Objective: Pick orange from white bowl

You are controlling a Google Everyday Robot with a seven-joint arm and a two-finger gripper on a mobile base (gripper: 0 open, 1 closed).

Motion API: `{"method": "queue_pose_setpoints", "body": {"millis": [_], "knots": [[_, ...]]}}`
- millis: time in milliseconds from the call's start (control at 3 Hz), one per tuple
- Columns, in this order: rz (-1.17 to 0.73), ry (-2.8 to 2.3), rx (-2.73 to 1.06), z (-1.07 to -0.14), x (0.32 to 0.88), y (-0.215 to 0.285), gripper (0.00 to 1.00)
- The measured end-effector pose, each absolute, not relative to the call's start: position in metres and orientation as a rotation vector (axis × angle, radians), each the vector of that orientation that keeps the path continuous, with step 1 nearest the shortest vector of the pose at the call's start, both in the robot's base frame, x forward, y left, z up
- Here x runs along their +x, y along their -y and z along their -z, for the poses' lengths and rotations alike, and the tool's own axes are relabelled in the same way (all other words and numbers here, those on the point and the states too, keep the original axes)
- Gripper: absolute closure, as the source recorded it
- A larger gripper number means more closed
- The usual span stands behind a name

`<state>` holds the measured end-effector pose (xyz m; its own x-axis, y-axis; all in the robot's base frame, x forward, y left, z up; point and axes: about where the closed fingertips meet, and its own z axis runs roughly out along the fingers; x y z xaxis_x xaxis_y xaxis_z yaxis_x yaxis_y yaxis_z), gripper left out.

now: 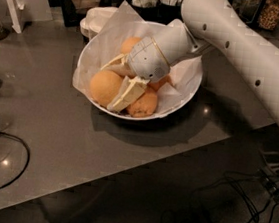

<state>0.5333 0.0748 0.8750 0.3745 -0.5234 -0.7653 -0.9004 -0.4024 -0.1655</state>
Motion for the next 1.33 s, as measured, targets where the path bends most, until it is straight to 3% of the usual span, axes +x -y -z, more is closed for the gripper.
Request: {"method": "queue_pose_setpoints", "body": {"millis": [333,1333], "knots": [[-0.829,-1.216,-2.053,-0.879,0.531,-0.074,1.0],[-0.523,-1.072,-1.939,-1.01,0.465,-0.037,1.0]]}}
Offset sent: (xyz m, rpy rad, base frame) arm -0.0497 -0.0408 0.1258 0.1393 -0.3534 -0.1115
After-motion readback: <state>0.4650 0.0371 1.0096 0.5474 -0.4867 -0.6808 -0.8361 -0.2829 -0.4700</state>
